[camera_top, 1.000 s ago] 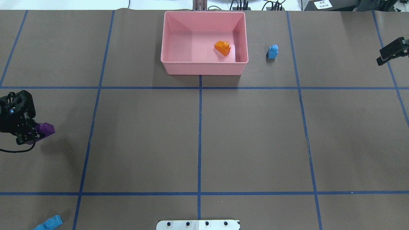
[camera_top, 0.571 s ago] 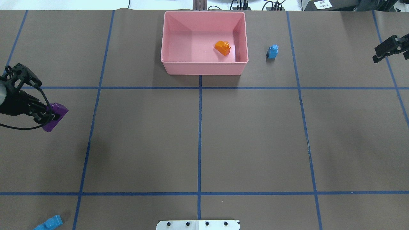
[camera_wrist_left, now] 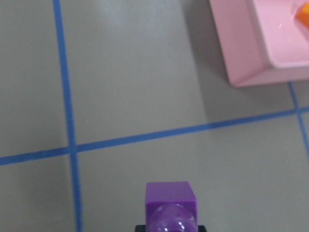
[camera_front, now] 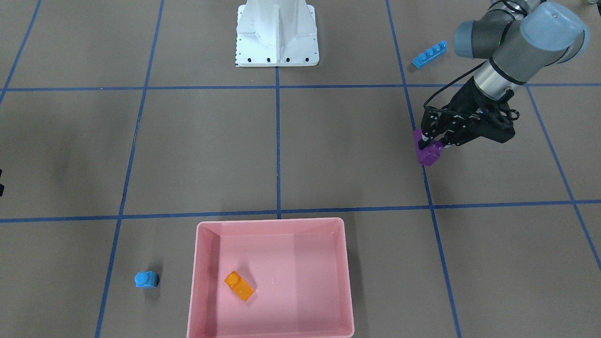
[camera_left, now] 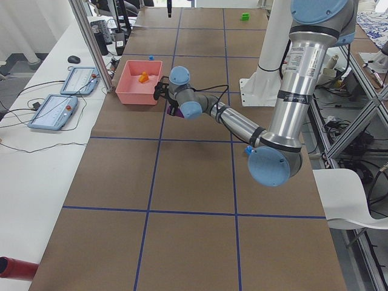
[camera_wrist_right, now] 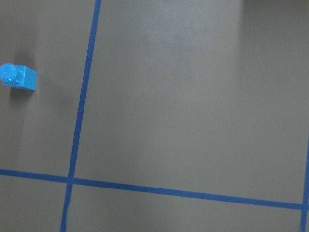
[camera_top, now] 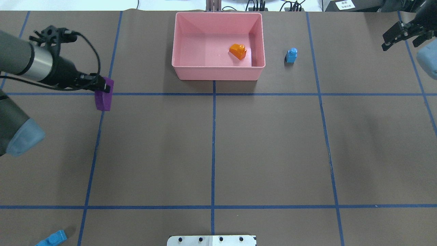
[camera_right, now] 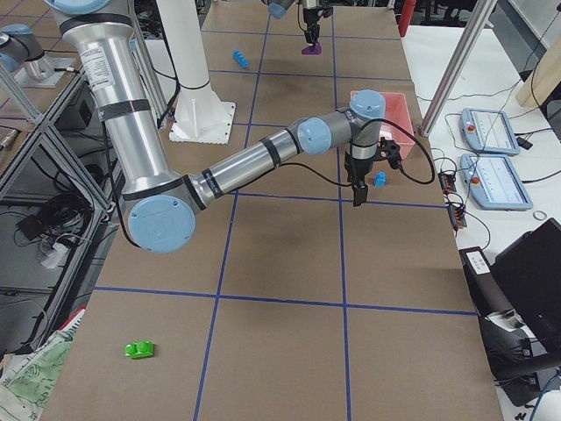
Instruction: Put all blocks into box
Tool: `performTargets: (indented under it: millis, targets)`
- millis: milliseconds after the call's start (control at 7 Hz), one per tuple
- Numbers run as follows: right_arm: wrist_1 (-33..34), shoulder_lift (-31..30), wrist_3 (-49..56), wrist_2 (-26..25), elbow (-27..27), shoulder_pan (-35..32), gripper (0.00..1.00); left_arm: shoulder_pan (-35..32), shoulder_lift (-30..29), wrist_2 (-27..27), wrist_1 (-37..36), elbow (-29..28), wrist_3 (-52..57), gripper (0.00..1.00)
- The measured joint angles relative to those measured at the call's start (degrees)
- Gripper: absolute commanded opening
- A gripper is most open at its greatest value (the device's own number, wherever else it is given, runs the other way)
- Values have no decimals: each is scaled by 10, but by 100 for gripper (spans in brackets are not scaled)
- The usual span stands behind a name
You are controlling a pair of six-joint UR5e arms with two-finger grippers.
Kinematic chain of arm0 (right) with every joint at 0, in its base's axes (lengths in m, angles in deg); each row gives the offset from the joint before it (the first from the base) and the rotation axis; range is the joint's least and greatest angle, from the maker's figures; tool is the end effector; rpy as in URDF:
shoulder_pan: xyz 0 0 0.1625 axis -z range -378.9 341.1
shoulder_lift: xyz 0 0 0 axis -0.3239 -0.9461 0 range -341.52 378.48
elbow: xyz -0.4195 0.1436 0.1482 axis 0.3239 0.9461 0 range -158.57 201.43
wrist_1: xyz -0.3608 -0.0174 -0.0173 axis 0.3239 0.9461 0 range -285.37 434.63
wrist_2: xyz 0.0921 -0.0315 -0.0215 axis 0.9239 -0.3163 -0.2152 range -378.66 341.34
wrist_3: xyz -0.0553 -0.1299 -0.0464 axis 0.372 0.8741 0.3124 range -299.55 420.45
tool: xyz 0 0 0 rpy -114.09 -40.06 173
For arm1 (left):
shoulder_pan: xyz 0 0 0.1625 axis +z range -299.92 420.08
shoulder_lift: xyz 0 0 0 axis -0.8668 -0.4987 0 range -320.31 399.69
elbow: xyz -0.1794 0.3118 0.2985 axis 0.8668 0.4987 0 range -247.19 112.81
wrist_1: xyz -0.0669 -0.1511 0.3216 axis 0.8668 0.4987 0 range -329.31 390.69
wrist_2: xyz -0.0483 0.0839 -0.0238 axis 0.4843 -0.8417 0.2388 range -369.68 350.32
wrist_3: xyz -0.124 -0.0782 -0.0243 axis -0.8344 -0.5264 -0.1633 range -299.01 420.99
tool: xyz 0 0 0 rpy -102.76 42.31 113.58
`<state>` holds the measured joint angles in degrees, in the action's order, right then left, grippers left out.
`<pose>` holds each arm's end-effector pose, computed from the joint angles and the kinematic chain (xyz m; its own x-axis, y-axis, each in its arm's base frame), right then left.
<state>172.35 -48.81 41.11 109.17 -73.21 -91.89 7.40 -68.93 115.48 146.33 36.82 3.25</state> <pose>-0.1388 -0.5979 0.5165 0.7471 -0.1056 0.6563 0.0298 0.9916 0.1256 0.3184 -0.4966 0.4033 0.4582 0.1188 -0.8809 0.1285 0.9718 0.1979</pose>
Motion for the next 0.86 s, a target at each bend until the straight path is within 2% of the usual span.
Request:
performTargets:
  millis: [143,286,571,857]
  targets:
    - [-1,24,-1,0,29,4,100,0,-79,-7,-59,-23,-43,0]
    - [-5,44,-2,-1,57,9,100,1,-158,-18,-94,-72,-76,0]
    - [-11,66,-5,-2,89,18,100,2,-295,-36,-114,-221,-96,0]
    - [-12,70,-7,-2,94,27,100,12,-394,-72,-113,-363,-94,0]
